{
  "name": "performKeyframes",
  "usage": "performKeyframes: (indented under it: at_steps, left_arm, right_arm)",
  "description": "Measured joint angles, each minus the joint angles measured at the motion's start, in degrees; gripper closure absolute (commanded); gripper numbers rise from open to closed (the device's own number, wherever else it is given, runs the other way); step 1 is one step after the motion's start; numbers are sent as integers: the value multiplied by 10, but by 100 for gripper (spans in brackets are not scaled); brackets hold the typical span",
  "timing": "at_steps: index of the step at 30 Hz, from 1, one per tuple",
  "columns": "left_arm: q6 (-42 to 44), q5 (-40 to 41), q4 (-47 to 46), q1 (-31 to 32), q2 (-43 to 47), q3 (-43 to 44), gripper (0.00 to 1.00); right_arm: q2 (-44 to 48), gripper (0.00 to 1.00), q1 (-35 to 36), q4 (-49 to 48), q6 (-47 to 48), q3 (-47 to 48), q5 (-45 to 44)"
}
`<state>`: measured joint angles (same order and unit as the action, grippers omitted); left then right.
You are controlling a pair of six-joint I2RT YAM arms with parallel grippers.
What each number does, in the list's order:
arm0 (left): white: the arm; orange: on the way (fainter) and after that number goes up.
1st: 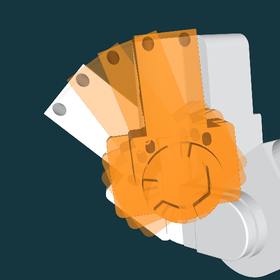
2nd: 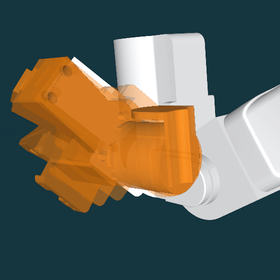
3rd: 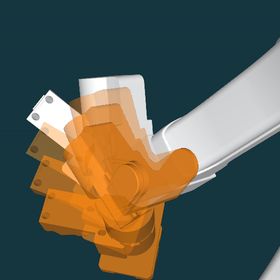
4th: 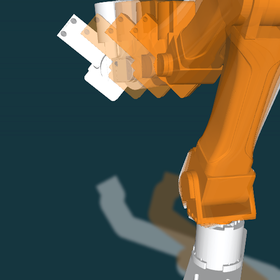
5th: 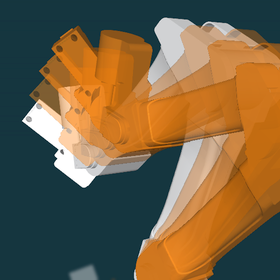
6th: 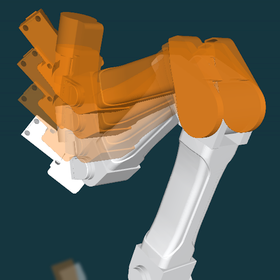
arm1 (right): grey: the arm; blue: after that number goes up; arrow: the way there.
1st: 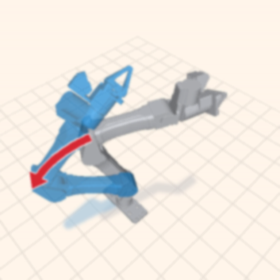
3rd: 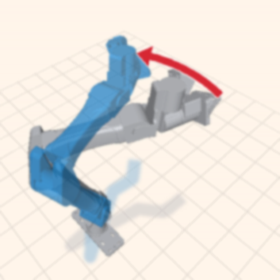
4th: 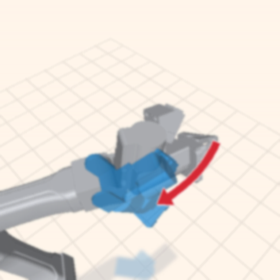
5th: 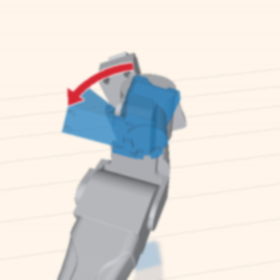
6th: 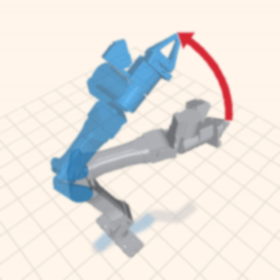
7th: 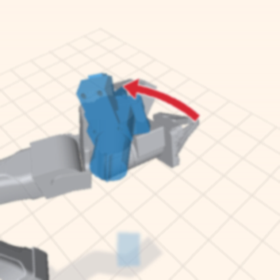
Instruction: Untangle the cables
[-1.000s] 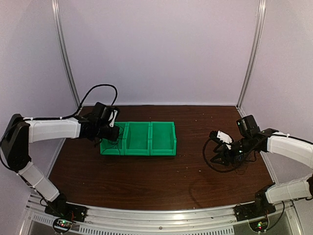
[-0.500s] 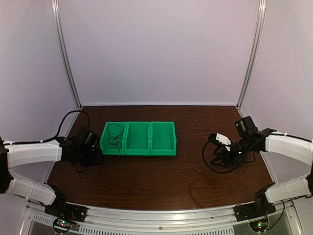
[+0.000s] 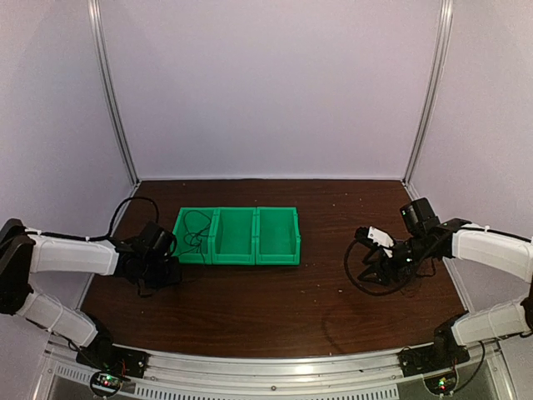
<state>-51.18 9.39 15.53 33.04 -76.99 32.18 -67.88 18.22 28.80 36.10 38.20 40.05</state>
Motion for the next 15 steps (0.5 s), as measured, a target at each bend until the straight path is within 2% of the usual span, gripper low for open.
performKeyframes:
  at_steps: [2, 8, 15]
  left_arm:
    - [0, 0, -7, 0, -6, -2, 100]
    - [12, 4, -12, 0, 3, 9, 100]
    - [82, 47, -16, 0, 18, 88, 100]
  right_arm:
    - [0, 39, 0, 0, 0, 0, 0]
    - [0, 39, 0, 0, 0, 0, 0]
    - [0, 39, 0, 1, 0, 0, 0]
